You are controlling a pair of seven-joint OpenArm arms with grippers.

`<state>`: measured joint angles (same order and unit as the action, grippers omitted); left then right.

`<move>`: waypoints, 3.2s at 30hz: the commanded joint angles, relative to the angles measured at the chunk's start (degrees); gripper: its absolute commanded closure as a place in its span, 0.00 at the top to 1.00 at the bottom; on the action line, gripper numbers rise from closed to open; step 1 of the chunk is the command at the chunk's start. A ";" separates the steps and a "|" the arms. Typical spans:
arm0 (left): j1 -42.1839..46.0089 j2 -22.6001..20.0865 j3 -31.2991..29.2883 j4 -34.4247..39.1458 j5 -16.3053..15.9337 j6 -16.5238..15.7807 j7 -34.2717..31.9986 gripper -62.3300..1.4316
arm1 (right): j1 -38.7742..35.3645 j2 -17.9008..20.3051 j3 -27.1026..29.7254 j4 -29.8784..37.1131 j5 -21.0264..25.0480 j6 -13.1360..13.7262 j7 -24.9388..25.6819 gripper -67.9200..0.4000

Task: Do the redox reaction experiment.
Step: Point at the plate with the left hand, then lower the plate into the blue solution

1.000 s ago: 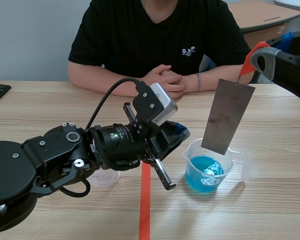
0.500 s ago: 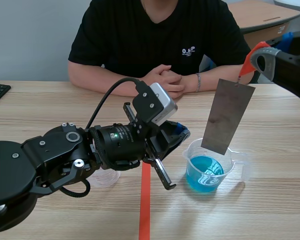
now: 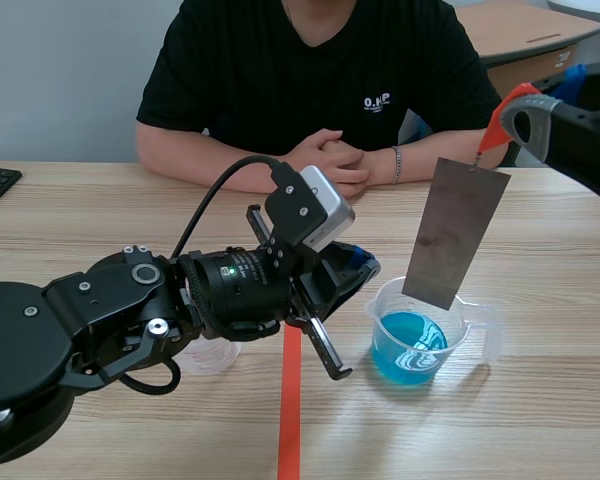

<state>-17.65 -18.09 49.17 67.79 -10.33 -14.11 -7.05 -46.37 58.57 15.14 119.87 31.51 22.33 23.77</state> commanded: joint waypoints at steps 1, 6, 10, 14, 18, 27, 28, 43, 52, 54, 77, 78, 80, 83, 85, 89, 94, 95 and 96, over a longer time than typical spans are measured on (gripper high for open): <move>-0.63 0.72 0.00 0.61 -0.52 0.07 -0.81 0.09 | 0.83 0.15 -0.15 0.42 0.61 -0.15 1.03 0.03; -0.44 -0.09 0.00 0.87 -0.57 0.07 -0.81 0.09 | 0.81 0.15 -0.15 0.42 0.61 -0.15 1.03 0.03; 0.22 -2.71 0.00 2.78 -1.22 0.07 -0.85 0.09 | 0.81 0.15 -0.15 0.42 0.61 -0.15 1.01 0.03; 2.49 -6.82 -0.92 6.84 -1.68 1.16 -0.87 0.09 | 0.81 0.15 -0.15 0.42 0.59 -0.15 1.01 0.03; 5.95 -12.20 -3.02 11.69 -1.97 1.62 -1.07 0.09 | 0.81 0.15 -0.15 0.42 -0.02 -0.15 0.83 0.03; 22.08 -25.75 -14.78 23.21 -4.00 3.48 -0.83 0.09 | 0.81 0.15 -0.15 0.42 -1.51 -0.15 0.55 0.03; 24.87 -27.08 -16.92 24.20 -4.00 4.20 -0.81 0.09 | 0.81 0.15 -0.15 0.42 -1.57 -0.15 0.50 0.03; 64.04 -26.14 -46.49 26.84 -3.98 10.21 -1.05 0.09 | 0.81 0.15 -0.22 0.42 -4.55 -0.15 0.63 0.03; 75.34 -16.57 -52.46 26.84 -3.96 10.40 -0.81 0.09 | 0.83 0.15 -0.22 -0.42 -5.68 0.09 2.54 0.03; 76.98 -14.49 -53.11 26.84 -3.93 10.40 -0.79 0.09 | 0.83 0.15 -0.50 -0.76 -5.84 0.11 2.73 0.03; 80.63 -7.50 -54.34 26.77 -3.58 11.61 1.81 0.09 | 15.30 -2.25 -15.58 -9.84 -10.99 2.14 3.85 0.03; 80.63 -7.50 -54.34 26.77 -3.58 11.58 1.81 0.09 | 16.15 -2.67 -16.33 -10.47 -11.43 2.62 3.85 0.03; 80.63 -7.50 -54.34 26.77 -3.58 11.58 1.86 0.09 | 17.79 -3.39 -17.88 -11.69 -12.07 3.08 3.85 0.03; 80.63 -7.50 -54.34 26.77 -3.58 11.61 2.01 0.09 | 19.96 -4.48 -20.41 -13.49 -13.27 3.39 4.04 0.03; 80.63 -7.50 -54.34 26.77 -3.58 11.61 2.01 0.09 | 21.44 -5.11 -22.18 -14.75 -13.86 3.52 4.11 0.03; 80.63 -7.50 -54.34 26.77 -3.58 11.61 2.01 0.09 | 24.55 -6.23 -25.49 -17.35 -15.98 4.46 4.81 0.03; 80.63 -7.50 -54.34 26.77 -3.58 11.61 2.03 0.09 | 27.67 -6.84 -28.87 -20.50 -17.40 4.81 6.25 0.03; 80.63 -7.50 -54.34 26.77 -3.58 11.61 2.01 0.09 | 28.15 -6.84 -29.42 -21.07 -17.62 4.83 6.45 0.03; 80.63 -7.50 -54.34 26.77 -3.58 11.61 2.01 0.09 | 28.57 -6.84 -29.97 -21.62 -18.10 4.83 6.71 0.03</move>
<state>62.87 -25.74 -4.93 94.21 -13.91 -2.57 -4.51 -18.65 51.11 -15.22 97.80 13.10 27.46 29.32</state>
